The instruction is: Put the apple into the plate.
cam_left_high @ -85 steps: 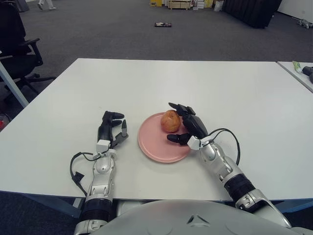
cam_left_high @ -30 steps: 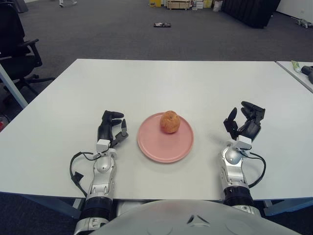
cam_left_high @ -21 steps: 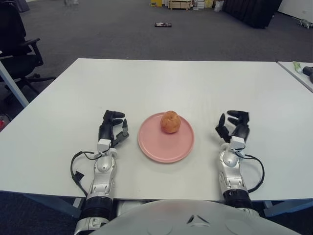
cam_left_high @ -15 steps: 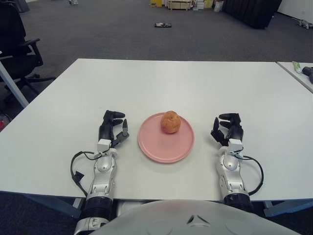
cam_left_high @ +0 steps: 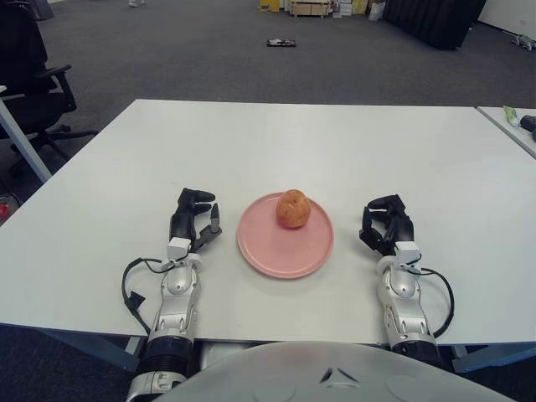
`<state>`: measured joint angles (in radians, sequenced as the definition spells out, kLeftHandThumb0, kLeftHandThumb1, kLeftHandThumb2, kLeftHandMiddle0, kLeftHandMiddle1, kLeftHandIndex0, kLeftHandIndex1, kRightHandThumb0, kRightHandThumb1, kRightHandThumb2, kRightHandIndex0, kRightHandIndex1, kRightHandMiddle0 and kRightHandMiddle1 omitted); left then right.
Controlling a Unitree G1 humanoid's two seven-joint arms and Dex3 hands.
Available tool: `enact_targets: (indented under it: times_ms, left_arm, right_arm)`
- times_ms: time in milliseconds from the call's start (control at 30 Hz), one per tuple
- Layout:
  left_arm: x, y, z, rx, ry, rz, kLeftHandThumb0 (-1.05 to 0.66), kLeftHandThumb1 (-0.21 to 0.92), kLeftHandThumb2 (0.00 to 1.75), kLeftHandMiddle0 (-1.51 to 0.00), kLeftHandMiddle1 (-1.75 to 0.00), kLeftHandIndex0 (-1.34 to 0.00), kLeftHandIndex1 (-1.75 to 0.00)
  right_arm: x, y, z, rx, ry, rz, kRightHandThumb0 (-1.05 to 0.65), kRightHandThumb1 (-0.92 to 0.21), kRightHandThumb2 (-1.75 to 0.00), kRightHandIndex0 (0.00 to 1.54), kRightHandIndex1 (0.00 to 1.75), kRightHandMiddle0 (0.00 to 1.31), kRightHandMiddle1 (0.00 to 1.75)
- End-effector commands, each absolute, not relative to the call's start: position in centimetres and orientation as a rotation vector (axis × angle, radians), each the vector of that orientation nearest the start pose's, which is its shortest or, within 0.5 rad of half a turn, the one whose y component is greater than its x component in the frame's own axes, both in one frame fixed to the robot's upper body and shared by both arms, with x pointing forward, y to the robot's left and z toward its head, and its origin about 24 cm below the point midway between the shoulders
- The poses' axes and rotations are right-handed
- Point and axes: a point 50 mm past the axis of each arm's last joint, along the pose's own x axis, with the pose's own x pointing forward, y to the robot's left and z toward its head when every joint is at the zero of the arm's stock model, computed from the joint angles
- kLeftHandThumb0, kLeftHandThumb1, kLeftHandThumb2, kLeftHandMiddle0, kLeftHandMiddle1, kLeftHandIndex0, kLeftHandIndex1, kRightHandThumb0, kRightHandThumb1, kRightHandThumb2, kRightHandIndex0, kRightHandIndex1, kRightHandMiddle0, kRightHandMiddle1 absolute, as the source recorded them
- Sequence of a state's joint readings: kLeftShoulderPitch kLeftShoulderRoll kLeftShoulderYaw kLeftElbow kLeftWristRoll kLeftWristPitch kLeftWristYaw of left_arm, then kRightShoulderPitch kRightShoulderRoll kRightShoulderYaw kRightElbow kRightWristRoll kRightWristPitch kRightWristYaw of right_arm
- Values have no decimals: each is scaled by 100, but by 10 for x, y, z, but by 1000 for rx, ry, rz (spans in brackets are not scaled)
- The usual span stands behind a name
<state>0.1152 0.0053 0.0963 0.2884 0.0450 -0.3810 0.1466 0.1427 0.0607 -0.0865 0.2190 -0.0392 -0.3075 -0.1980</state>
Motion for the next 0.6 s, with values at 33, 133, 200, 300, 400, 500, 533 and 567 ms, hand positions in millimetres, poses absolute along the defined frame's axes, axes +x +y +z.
enact_targets:
  times_ms: [33,133,200,300,400,500,533,567]
  left_arm:
    - [214,185,-16,50,38,247,-39,66,89,-62,-160,-36,-175]
    - [214,185,-16,47,41,248,-39,66,89,-62,-159,-35,-175]
    - [214,185,-16,44,42,248,-38,66,89,-62,-158,-35,-175]
    - [214,185,-16,43,43,246,-38,67,88,-62,-158,-35,-175]
    - [214,186,-16,43,40,243,-38,67,88,-62,-157,-35,-175]
    - [214,186,-16,42,37,244,-38,67,88,-62,-158,-35,-175]
    - [214,186,-16,42,37,245,-38,67,88,-62,-158,-35,-175]
    - [214,186,-16,44,37,246,-38,67,88,-62,-158,-35,-175]
  right_arm:
    - [201,-175,-23,59,127,-318,-40,-59,-97,69,175,40,175]
    - [199,-176,-22,74,127,-318,-40,-59,-98,69,175,40,175]
    - [198,-176,-21,81,126,-318,-40,-59,-98,69,175,40,175]
    - [196,-177,-20,92,123,-316,-40,-59,-98,70,175,40,175]
    - [194,-177,-19,106,122,-314,-40,-59,-98,70,175,40,175]
    - [192,-178,-18,113,125,-314,-40,-59,-98,71,175,40,175]
    - [192,-178,-17,115,126,-315,-40,-59,-97,71,175,40,175]
    - [192,-178,-17,116,128,-317,-40,-59,-97,71,175,40,175]
